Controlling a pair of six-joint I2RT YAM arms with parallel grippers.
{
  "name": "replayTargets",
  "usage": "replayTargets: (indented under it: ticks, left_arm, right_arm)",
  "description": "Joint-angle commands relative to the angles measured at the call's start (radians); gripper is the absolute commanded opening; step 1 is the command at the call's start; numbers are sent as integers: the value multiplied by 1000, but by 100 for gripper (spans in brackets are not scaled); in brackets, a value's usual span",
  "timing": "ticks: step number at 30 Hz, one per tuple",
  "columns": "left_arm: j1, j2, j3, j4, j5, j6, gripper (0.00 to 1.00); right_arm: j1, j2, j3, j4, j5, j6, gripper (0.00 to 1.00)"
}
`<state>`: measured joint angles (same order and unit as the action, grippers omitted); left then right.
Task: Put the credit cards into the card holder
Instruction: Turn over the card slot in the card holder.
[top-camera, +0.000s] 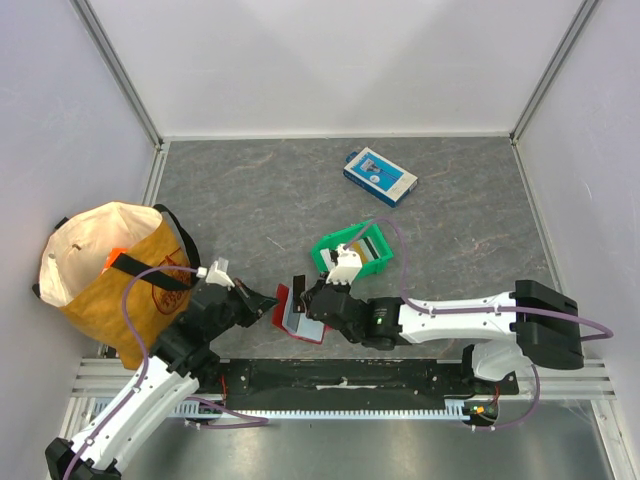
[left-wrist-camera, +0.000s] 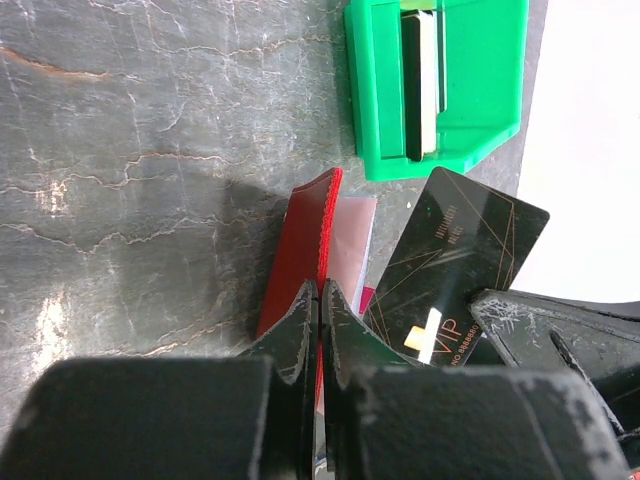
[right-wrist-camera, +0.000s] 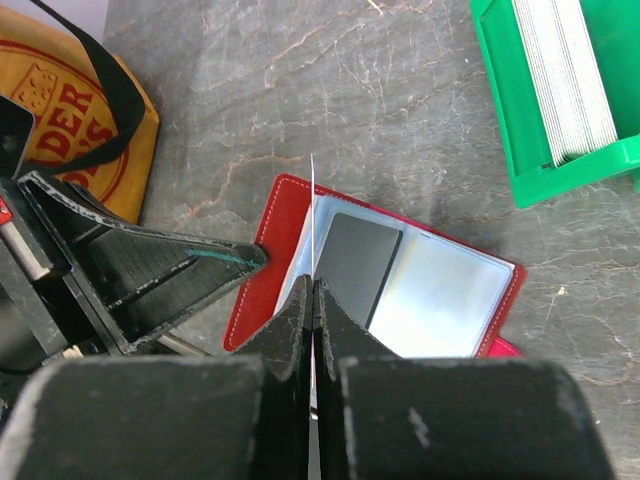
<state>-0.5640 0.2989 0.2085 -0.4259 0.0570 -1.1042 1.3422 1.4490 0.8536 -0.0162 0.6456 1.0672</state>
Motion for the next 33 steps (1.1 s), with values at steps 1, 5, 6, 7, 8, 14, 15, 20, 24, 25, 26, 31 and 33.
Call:
replayTargets:
  ticks: [1,5,6,7,8,14,15,20,24,25,26,31,33]
  left_arm:
    - [1,-14,-6,12,-14,-57,2]
    - [1,-15,-6,10,-22,-59,2]
    - [0,-14,-4,10,-22,-59,2]
    - [0,-12,-4,10,-22,-59,2]
    - [1,-11,-6,9,-23,-62,2]
    - [1,-10,-11,9,-25,-63,2]
    - [1,-10,-11,9,-25,-63,2]
    - [1,-7,-15,10,-26,-65,2]
    - [1,2,-18,13,-36,-65,2]
    - [1,9,-20,16,-33,-63,2]
    - [1,14,-21,22,-31,-62,2]
    - [0,46,-23,44,-28,-46,2]
    - [1,49,-23,47,-31,-46,2]
  right_arm:
    - [15,10,61,18,150,80,0]
    - [17,40,67,18,132,109,0]
    - [17,45,61,19,124,118,0]
    - [17,50,61,21,118,128,0]
    - [17,57,59,25,117,134,0]
    - [17,83,61,18,103,131,0]
    - [17,91,62,18,95,129,0]
    - [18,91,75,-59,109,134,0]
    - [18,47,70,-48,132,146,0]
    - [18,42,76,-50,129,151,0]
    - [18,40,81,-48,127,158,0]
    - [15,73,94,-27,79,192,0]
    - [12,91,102,-24,57,197,0]
